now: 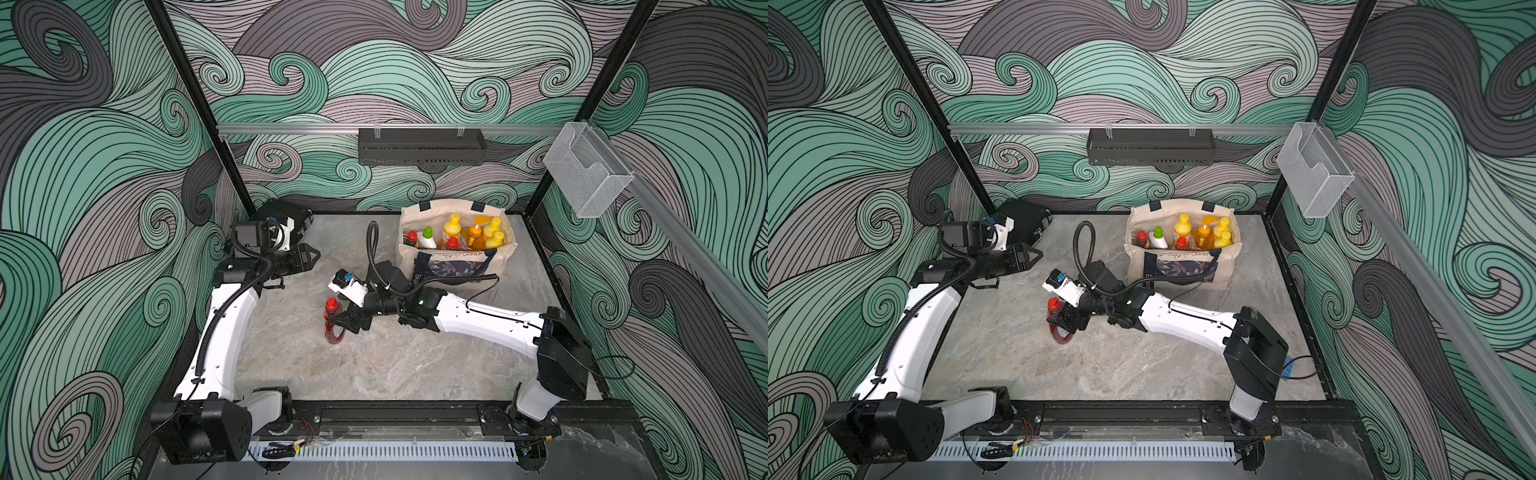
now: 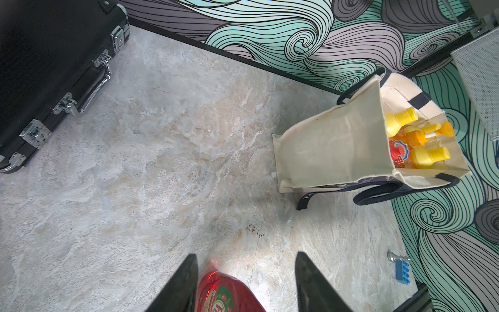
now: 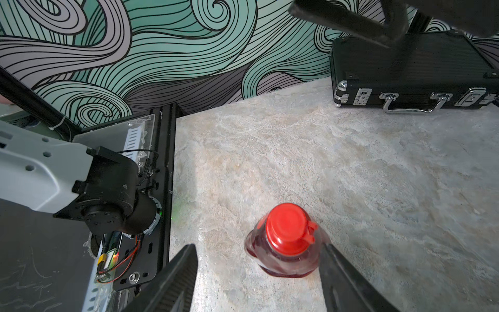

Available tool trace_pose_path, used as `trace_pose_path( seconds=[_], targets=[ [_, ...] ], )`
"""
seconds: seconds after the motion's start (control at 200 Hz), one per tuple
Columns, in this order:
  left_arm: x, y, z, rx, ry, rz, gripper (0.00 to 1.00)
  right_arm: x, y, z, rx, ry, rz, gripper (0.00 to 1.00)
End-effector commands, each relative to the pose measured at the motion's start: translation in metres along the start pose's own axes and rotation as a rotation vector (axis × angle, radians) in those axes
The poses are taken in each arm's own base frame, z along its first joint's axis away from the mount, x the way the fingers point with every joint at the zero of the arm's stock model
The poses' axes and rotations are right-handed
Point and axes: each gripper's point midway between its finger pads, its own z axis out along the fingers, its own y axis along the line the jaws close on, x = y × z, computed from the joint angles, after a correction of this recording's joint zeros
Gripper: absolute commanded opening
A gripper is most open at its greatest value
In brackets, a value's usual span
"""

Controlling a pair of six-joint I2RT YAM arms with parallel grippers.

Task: Pack dish soap into the shopping bag
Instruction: Pick up the bottle of dish soap at the center of the board.

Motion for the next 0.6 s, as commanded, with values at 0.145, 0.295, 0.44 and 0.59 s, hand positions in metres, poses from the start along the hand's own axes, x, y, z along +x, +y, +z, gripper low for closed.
trace_pose_path(
  seconds=[0.145,0.295,0.44,0.59],
  targets=[
    [-0.009,-0.012,-0.005,0.075,-0.035,0.006,0.58,-0.006,-0.007,0.010,0.025,-0.005,-0.017,0.73],
    [-0.009,-0.013,-0.006,0.077,-0.041,0.006,0.58,-0.008,-0.009,0.014,0.026,-0.020,-0.034,0.73],
    [-0.009,-0.012,-0.005,0.080,-0.038,0.000,0.58,-0.005,-0.012,0.021,0.024,0.002,-0.034,0.73],
    [-0.008,-0.012,-0.005,0.083,-0.036,-0.001,0.58,-0.004,-0.013,0.026,0.019,-0.006,-0.025,0.73]
  ],
)
